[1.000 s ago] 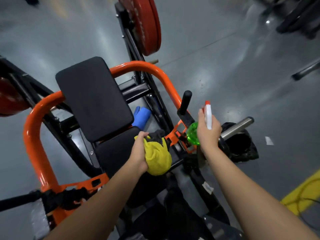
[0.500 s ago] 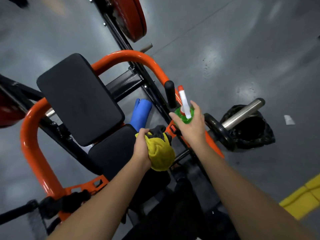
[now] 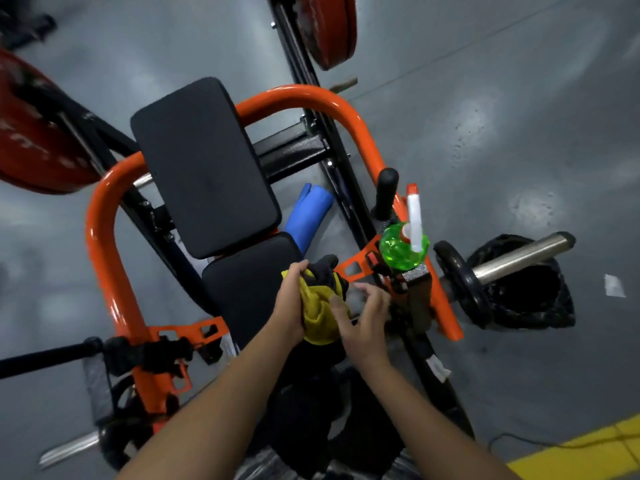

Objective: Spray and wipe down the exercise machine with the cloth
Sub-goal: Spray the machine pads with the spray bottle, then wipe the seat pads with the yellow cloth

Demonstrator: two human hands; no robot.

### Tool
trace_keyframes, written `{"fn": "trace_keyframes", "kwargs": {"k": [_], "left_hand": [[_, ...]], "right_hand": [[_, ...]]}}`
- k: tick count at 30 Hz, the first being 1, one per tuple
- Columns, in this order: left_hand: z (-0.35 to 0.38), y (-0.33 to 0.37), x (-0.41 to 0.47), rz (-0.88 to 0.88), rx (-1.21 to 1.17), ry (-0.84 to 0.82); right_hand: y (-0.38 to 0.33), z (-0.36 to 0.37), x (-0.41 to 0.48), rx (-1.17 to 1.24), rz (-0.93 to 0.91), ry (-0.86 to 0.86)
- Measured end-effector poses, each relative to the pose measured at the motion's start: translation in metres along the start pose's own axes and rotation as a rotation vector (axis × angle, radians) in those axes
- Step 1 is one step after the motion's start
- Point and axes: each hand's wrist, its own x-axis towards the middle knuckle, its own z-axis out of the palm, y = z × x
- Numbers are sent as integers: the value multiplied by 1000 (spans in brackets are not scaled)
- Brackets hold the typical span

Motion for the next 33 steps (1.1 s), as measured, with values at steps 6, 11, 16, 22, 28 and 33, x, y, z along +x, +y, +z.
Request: {"fn": "trace_keyframes", "kwargs": {"k": [6,11,16,22,28,33], "left_hand": [[-60,5,0,50,-237,-34],[-113,29,20,6,-22,140],[-176,60,82,379,560,529],[-253,107,161,487,669,787],[-239,80,209,524,615,884],[-244,79,216,579,665,911]], "right_hand": [[-19,59,13,-25,136,-541],[-6,98,17,-133,99,-577],[-6,153,49,-333,30,-306],[24,225,96,-870,-209,-139],[66,239,105,-944,-365,-52],[70,240,106,-885,-411,23]]}}
